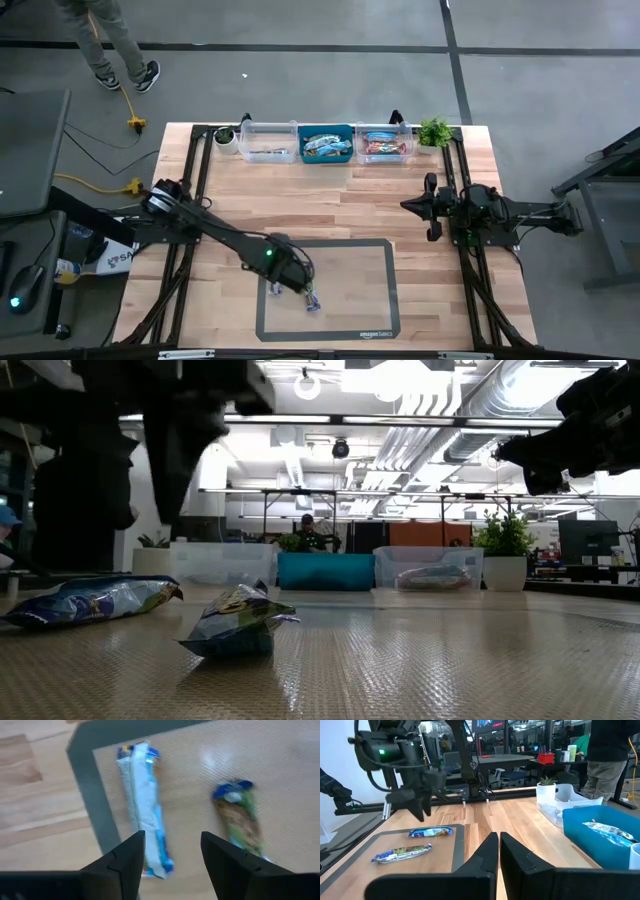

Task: Pick and place Granola Bars by type
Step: Put the blue granola bar into the left transparent bin

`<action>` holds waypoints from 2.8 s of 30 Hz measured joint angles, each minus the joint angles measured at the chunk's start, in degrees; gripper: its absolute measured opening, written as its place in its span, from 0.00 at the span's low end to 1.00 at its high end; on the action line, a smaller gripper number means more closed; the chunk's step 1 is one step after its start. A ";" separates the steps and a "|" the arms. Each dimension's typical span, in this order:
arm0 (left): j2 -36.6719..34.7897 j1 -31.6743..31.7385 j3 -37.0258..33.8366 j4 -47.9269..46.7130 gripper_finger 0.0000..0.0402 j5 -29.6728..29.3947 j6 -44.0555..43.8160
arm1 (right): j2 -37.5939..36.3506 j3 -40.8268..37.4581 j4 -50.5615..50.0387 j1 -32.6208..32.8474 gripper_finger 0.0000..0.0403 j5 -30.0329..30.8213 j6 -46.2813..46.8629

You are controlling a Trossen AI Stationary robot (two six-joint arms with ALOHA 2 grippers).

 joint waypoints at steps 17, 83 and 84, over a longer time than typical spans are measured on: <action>2.22 0.57 -7.02 6.40 0.47 4.82 -3.18 | 0.46 0.00 0.03 -0.01 0.00 0.01 0.01; -31.46 15.77 -13.57 8.79 0.18 -18.18 37.26 | 0.69 0.00 0.02 -0.01 0.00 0.01 0.01; -32.92 18.12 -13.54 8.22 0.18 -18.16 41.23 | 0.77 -0.01 0.00 0.01 0.00 0.00 0.01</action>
